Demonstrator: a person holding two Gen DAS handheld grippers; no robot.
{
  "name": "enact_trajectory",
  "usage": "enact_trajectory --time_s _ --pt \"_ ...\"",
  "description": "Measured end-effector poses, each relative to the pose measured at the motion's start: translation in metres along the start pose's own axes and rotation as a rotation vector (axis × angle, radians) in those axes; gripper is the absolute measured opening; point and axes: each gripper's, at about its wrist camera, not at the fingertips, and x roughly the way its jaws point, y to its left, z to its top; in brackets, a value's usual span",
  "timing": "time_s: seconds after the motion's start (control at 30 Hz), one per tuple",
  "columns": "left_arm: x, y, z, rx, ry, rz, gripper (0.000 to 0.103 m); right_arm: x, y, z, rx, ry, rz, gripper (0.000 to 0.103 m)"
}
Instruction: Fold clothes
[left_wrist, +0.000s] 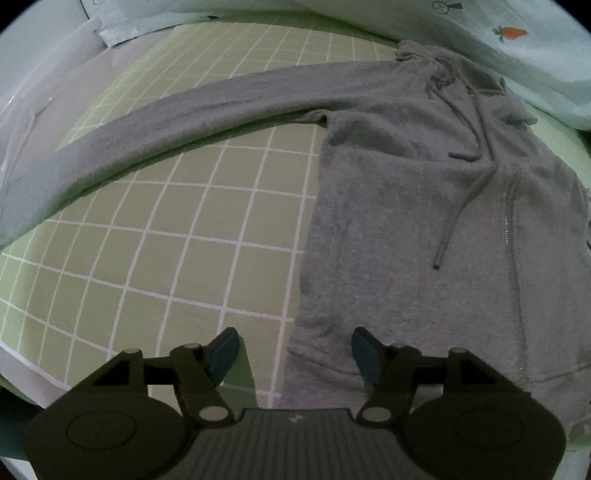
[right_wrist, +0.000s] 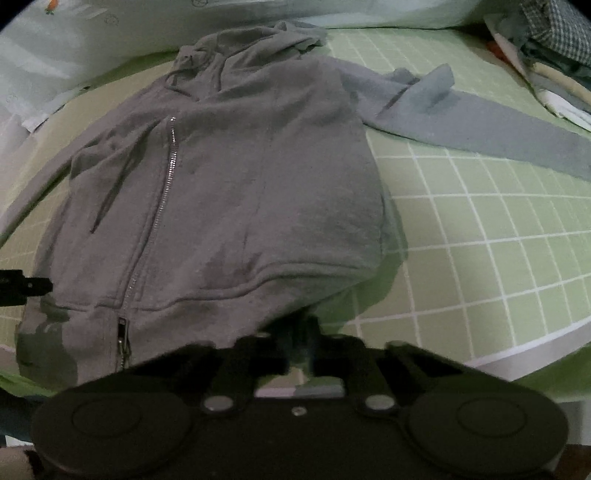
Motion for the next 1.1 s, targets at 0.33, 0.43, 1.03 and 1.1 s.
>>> enact_trajectory --time_s 0.33,0.43,1.03,1.1 --pt "0.003 -0.002 -0.001 -0.008 -0.007 0.02 0.083 -0.056 -0.012 -0.002 -0.018 -0.031 -0.13 0.004" --pt "0.002 -0.001 0.001 -0.01 0.002 0.021 0.084 -0.047 -0.022 -0.008 0.019 0.017 -0.163 0.002" --pt "-0.005 0.004 0.009 -0.075 0.009 0.052 0.086 -0.034 -0.022 0.049 0.022 -0.08 -0.094 0.061" --pt "-0.007 0.006 0.014 -0.093 0.003 0.065 0.086 -0.03 -0.022 0.062 0.027 -0.103 -0.094 0.065"
